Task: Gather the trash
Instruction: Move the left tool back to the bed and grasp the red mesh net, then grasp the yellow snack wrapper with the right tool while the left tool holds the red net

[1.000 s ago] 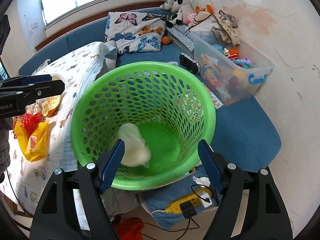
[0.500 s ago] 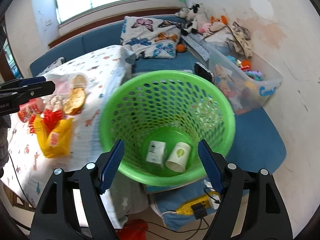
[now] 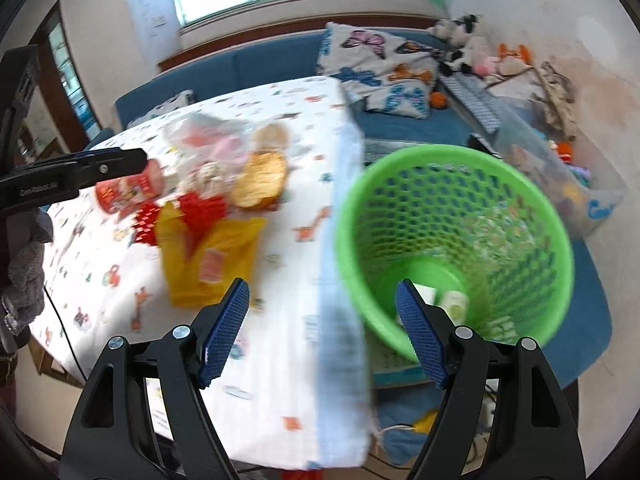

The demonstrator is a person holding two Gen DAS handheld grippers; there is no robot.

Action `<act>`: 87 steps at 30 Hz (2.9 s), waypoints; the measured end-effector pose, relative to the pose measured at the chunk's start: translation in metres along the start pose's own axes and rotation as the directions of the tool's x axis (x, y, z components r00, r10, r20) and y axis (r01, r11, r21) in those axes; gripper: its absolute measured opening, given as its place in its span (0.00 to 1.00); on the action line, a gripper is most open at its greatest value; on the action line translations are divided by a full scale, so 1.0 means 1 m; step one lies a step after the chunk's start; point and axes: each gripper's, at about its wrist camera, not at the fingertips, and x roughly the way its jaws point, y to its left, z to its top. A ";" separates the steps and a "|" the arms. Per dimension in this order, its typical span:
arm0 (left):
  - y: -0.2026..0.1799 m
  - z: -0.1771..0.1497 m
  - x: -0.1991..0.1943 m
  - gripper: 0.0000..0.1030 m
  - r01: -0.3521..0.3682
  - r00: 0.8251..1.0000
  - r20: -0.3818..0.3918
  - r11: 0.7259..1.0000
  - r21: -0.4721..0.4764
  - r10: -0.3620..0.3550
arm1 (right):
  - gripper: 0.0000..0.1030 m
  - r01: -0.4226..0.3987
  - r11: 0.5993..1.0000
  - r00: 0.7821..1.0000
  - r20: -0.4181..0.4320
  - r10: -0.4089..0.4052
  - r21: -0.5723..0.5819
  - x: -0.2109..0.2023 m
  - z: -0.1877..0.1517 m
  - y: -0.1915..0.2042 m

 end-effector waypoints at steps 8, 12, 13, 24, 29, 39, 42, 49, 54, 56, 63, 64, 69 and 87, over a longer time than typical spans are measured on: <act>0.030 -0.028 0.011 0.66 0.028 0.998 -0.051 0.999 -0.040 -0.030 | 0.73 -0.011 1.000 1.000 -0.015 0.010 -0.023 0.008 0.002 0.020; 0.031 -0.038 0.027 0.66 0.046 0.995 -0.086 0.998 -0.031 -0.049 | 0.73 -0.008 1.000 1.000 -0.022 0.007 -0.017 0.010 0.001 0.021; 0.031 -0.039 0.030 0.66 0.051 0.994 -0.092 0.998 -0.031 -0.053 | 0.73 -0.007 1.000 1.000 -0.024 0.007 -0.017 0.011 0.001 0.021; 0.021 -0.040 0.059 0.32 0.132 0.982 -0.129 0.991 -0.026 -0.134 | 0.73 -0.014 0.999 0.999 -0.046 0.012 -0.034 0.017 -0.002 0.029; 0.019 -0.042 0.055 0.07 0.128 0.986 -0.108 0.992 -0.014 -0.129 | 0.75 -0.032 0.999 0.998 -0.056 0.030 -0.036 0.021 0.000 0.034; 0.034 -0.041 0.031 0.07 0.085 0.995 -0.043 0.996 -0.026 -0.086 | 0.84 -0.081 0.995 0.994 -0.076 0.076 -0.055 0.042 0.003 0.056; 0.039 -0.038 0.021 0.07 0.080 0.996 -0.023 0.996 -0.037 -0.081 | 0.84 -0.093 0.994 0.992 -0.087 0.088 -0.056 0.052 0.005 0.062; 0.049 -0.036 0.006 0.07 0.069 0.998 0.009 0.996 -0.060 -0.068 | 0.85 -0.093 0.995 0.989 -0.123 0.087 -0.044 0.077 0.009 0.067; 0.052 -0.036 0.002 0.07 0.064 0.998 0.017 0.996 -0.070 -0.063 | 0.85 -0.094 0.995 0.985 -0.149 0.089 -0.027 0.089 0.007 0.066; 0.053 -0.035 0.001 0.07 0.062 0.998 0.021 0.996 -0.071 -0.060 | 0.81 -0.094 0.995 0.984 -0.154 0.089 -0.026 0.091 0.006 0.066; 0.049 -0.032 0.000 0.07 0.065 0.998 0.025 0.996 -0.068 -0.063 | 0.72 -0.091 0.995 0.985 -0.148 0.085 -0.035 0.088 0.003 0.064; 0.048 -0.032 0.000 0.07 0.065 0.998 0.026 0.996 -0.066 -0.064 | 0.71 -0.092 0.995 0.986 -0.145 0.086 -0.034 0.087 0.002 0.064; 0.041 -0.029 -0.001 0.07 0.070 0.997 0.032 0.996 -0.051 -0.069 | 0.67 -0.088 0.995 0.988 -0.127 0.083 -0.037 0.075 0.000 0.060; -0.007 -0.006 -0.005 0.07 0.119 0.991 0.062 0.993 0.021 -0.120 | 0.38 -0.085 0.996 0.993 -0.076 0.087 0.026 0.034 -0.002 0.018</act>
